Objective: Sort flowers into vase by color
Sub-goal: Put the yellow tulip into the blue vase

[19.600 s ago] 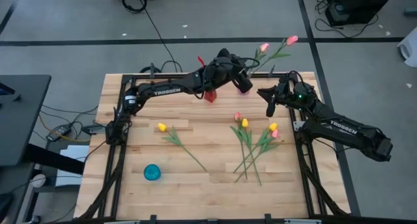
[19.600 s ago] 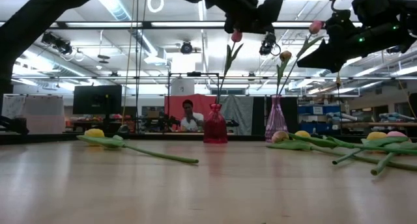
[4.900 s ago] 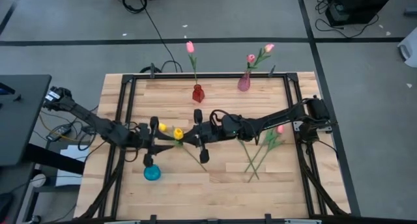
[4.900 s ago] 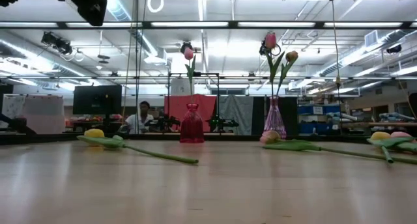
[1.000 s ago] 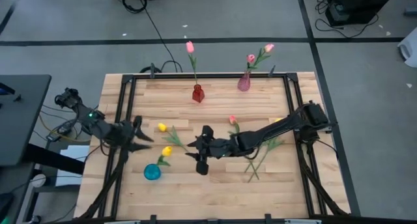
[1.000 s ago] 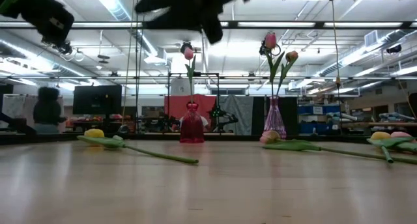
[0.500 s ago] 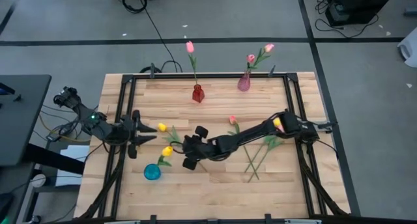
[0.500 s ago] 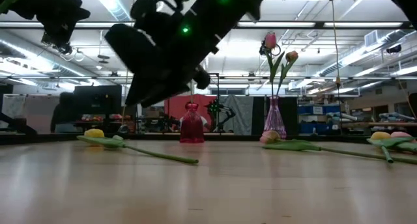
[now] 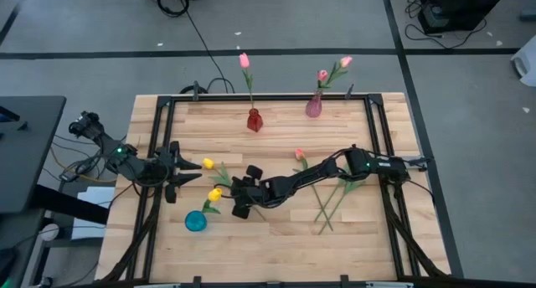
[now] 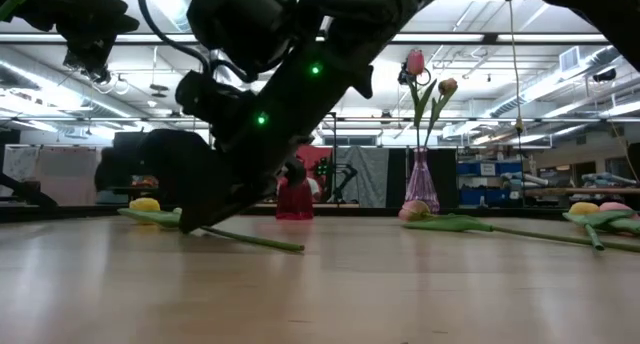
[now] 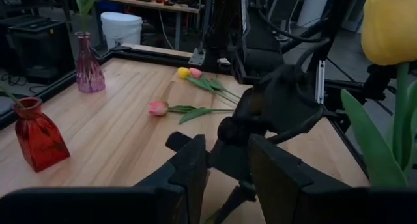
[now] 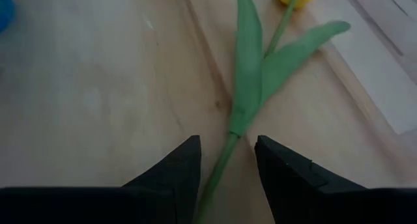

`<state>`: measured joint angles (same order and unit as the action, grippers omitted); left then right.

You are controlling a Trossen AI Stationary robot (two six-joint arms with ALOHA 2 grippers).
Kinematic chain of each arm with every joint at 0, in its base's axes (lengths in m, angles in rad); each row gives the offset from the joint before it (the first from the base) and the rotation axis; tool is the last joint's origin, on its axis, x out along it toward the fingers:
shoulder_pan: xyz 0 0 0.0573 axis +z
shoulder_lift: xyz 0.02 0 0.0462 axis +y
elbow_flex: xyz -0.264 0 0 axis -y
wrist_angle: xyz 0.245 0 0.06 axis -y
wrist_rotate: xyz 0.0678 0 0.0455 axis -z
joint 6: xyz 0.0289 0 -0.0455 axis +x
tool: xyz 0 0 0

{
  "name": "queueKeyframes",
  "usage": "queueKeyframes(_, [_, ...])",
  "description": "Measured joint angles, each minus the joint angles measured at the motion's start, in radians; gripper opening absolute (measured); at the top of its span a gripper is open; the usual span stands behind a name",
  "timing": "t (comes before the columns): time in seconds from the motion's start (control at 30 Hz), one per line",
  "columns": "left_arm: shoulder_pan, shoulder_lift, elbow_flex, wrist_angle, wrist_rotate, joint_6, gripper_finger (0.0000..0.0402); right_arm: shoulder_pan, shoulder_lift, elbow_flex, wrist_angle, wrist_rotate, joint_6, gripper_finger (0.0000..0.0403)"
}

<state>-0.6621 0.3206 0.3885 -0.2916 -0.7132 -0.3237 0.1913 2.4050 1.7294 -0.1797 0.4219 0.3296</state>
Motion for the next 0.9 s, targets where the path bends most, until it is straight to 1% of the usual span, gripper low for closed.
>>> queueKeyframes(0.1, [0.000,0.000,0.000,0.000,0.000,-0.004,0.0121,0.000,0.000,0.000,0.000,-0.002,-0.007,0.0151])
queueKeyframes(0.17, [0.000,0.000,0.000,0.000,0.001,-0.004,0.0121,0.000,0.000,0.000,-0.001,0.000,-0.007,0.0130])
queueKeyframes(0.27, [0.000,0.000,0.000,0.000,0.005,-0.020,0.0121,-0.006,0.000,0.000,-0.007,-0.016,0.011,0.0076])
queueKeyframes(0.33, [0.000,0.000,0.000,0.001,0.025,-0.034,0.0121,-0.013,-0.001,0.001,-0.025,-0.038,0.040,0.0034])
queueKeyframes(0.37, [0.000,0.000,0.000,0.001,0.036,-0.044,0.0121,-0.017,-0.003,0.002,-0.039,-0.050,0.052,0.0019])
queueKeyframes(0.4, [0.000,0.000,0.000,0.001,0.051,-0.051,0.0121,-0.020,-0.004,0.004,-0.053,-0.057,0.063,0.0013])
queueKeyframes(0.47, [0.000,0.000,0.000,0.002,0.072,-0.056,0.0121,-0.024,-0.006,0.005,-0.069,-0.057,0.087,0.0015])
queueKeyframes(0.57, [0.000,0.000,0.000,0.002,0.079,-0.068,0.0121,-0.032,-0.025,0.002,-0.116,-0.052,0.081,0.0014])
queueKeyframes(0.63, [0.000,0.000,0.000,0.002,0.079,-0.074,0.0121,-0.035,-0.051,-0.003,-0.167,-0.017,0.057,0.0008])
queueKeyframes(0.7, [0.000,0.000,0.000,0.002,0.079,-0.078,0.0121,-0.037,-0.086,-0.007,-0.203,0.039,0.037,0.0006])
queueKeyframes(0.8, [0.000,0.007,-0.001,0.003,0.078,-0.086,0.0121,-0.036,-0.167,-0.005,-0.234,0.151,0.023,0.0007])
queueKeyframes(0.9, [0.000,0.032,-0.001,0.003,0.070,-0.104,0.0121,-0.027,-0.227,0.000,-0.223,0.256,-0.003,0.0007])
